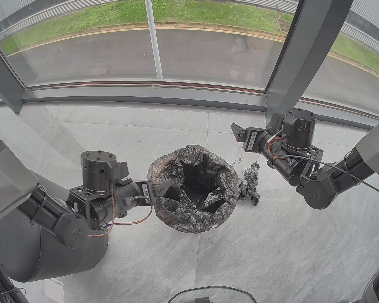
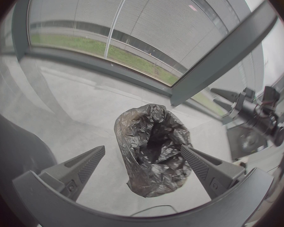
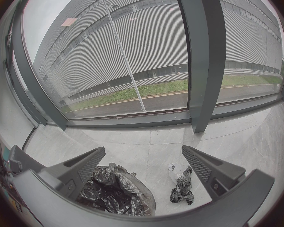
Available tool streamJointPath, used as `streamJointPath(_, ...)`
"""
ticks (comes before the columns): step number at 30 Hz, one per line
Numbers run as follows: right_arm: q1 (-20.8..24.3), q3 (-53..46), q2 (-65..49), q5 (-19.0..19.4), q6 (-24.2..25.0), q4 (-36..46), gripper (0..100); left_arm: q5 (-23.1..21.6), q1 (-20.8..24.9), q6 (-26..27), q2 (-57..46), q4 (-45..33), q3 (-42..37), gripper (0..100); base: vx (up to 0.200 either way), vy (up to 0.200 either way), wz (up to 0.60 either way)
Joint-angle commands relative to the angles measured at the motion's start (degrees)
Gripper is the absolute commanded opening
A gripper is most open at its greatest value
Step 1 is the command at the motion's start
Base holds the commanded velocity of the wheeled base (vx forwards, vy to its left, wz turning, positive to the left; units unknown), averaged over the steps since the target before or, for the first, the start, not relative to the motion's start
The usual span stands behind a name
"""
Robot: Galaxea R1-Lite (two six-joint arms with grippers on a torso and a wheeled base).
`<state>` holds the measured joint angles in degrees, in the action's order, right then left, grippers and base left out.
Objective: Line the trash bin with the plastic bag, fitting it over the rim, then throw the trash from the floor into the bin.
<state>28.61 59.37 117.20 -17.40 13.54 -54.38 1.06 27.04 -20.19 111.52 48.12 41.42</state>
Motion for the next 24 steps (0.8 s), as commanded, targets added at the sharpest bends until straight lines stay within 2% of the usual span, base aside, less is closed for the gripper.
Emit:
streamJointPath(1,-0.7,0.0,-0.9,-0.1,1.4,0.1,100,14.5,9.1,10.2,1.9,-9.3,8.9,100,0.000,0.000,0.00)
streamJointPath(4,-1.4,0.0,-1.2,-0.1,1.4,0.1,100,19.9,9.2,11.3,4.1,-9.2,9.4,100,0.000,0.000,0.00)
streamJointPath(6,-1.5,0.0,-1.4,-0.1,1.4,0.1,100,20.6,9.3,11.3,4.2,-9.2,9.0,100,0.000,0.000,0.00)
streamJointPath(14,-2.2,0.4,-0.9,0.1,1.4,0.1,100,20.9,10.0,10.5,7.2,-9.3,6.3,100,0.000,0.000,0.00)
streamJointPath(24,-2.2,0.4,-0.7,0.4,1.4,0.1,100,22.7,8.2,9.1,8.5,-8.9,5.2,100,0.000,0.000,0.00)
